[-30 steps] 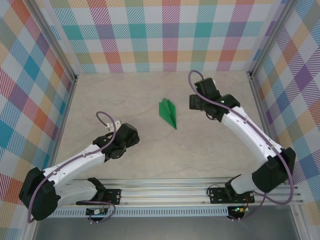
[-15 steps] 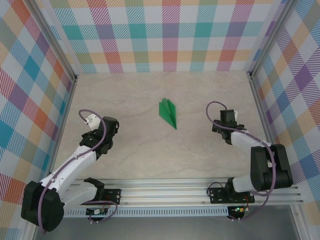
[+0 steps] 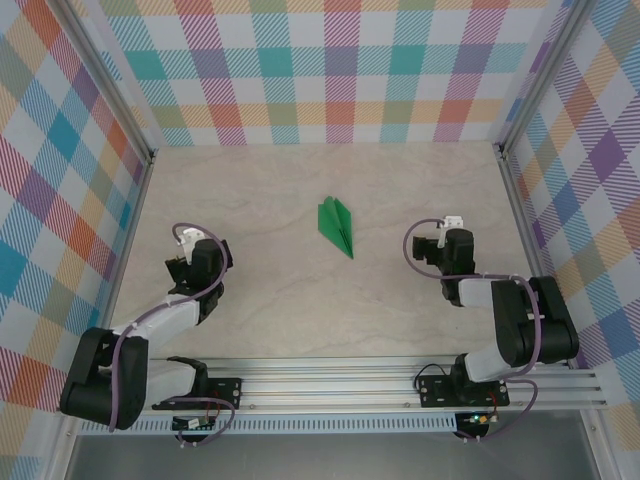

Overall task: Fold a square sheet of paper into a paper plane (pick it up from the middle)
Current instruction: Reset both arms

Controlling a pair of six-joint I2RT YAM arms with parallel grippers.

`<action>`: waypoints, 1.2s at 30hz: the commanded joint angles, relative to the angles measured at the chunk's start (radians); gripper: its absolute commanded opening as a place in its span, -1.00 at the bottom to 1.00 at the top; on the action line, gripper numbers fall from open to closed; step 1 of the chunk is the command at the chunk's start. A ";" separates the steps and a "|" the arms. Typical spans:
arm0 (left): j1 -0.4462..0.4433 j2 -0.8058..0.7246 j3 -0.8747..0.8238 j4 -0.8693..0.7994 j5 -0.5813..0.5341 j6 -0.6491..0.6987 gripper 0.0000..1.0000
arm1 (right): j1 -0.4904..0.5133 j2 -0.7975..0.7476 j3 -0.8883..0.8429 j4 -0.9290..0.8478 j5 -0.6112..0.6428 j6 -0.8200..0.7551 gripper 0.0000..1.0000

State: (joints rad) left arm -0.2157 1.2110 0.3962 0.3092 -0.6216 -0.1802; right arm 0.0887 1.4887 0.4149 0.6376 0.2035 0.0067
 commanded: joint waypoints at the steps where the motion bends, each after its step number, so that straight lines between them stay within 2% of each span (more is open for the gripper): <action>1: 0.025 0.056 -0.028 0.256 0.083 0.085 1.00 | -0.043 0.010 0.010 0.119 -0.102 0.009 0.96; 2: 0.029 0.076 -0.032 0.293 0.098 0.088 1.00 | -0.054 0.056 -0.030 0.259 -0.106 0.014 0.99; 4: 0.036 0.115 -0.034 0.345 0.128 0.093 1.00 | -0.053 0.033 -0.014 0.172 -0.111 0.011 1.00; 5: 0.037 0.128 -0.022 0.340 0.146 0.107 1.00 | -0.052 0.046 -0.020 0.224 -0.110 0.010 0.99; 6: 0.037 0.143 -0.014 0.352 0.157 0.128 1.00 | -0.054 0.035 -0.011 0.180 -0.113 0.013 1.00; 9: 0.052 0.176 -0.009 0.396 0.194 0.169 1.00 | -0.056 0.040 -0.015 0.202 -0.110 0.015 1.00; 13: 0.097 0.280 -0.047 0.588 0.252 0.156 1.00 | -0.056 0.039 -0.013 0.196 -0.112 0.015 1.00; 14: 0.102 0.269 -0.028 0.525 0.292 0.159 1.00 | -0.055 0.038 -0.011 0.192 -0.113 0.016 1.00; 15: 0.102 0.285 -0.026 0.534 0.307 0.166 1.00 | -0.056 0.038 -0.012 0.189 -0.115 0.017 1.00; 17: 0.104 0.368 -0.041 0.651 0.332 0.185 1.00 | -0.056 0.038 -0.011 0.190 -0.117 0.016 0.99; 18: 0.107 0.366 -0.027 0.629 0.339 0.182 1.00 | -0.056 0.039 -0.012 0.192 -0.118 0.016 1.00; 19: 0.113 0.340 -0.003 0.530 0.374 0.179 1.00 | -0.057 0.038 -0.010 0.188 -0.118 0.018 1.00; 20: 0.115 0.366 0.001 0.570 0.377 0.186 1.00 | -0.058 0.038 -0.010 0.189 -0.118 0.017 1.00; 21: 0.118 0.354 0.008 0.530 0.386 0.181 1.00 | -0.058 0.039 -0.010 0.189 -0.119 0.016 1.00; 31: 0.118 0.354 -0.008 0.559 0.351 0.174 1.00 | -0.058 0.039 -0.010 0.189 -0.121 0.017 1.00; 32: 0.116 0.356 -0.003 0.555 0.388 0.187 1.00 | -0.058 0.038 -0.010 0.189 -0.120 0.017 1.00; 34: 0.121 0.355 0.009 0.530 0.529 0.239 1.00 | -0.058 0.039 -0.010 0.188 -0.120 0.017 1.00; 36: 0.127 0.355 0.009 0.530 0.543 0.236 1.00 | -0.058 0.038 -0.010 0.189 -0.121 0.017 1.00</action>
State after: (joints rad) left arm -0.1089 1.5681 0.3832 0.8204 -0.1753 0.0204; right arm 0.0341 1.5234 0.4026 0.7856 0.1028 0.0139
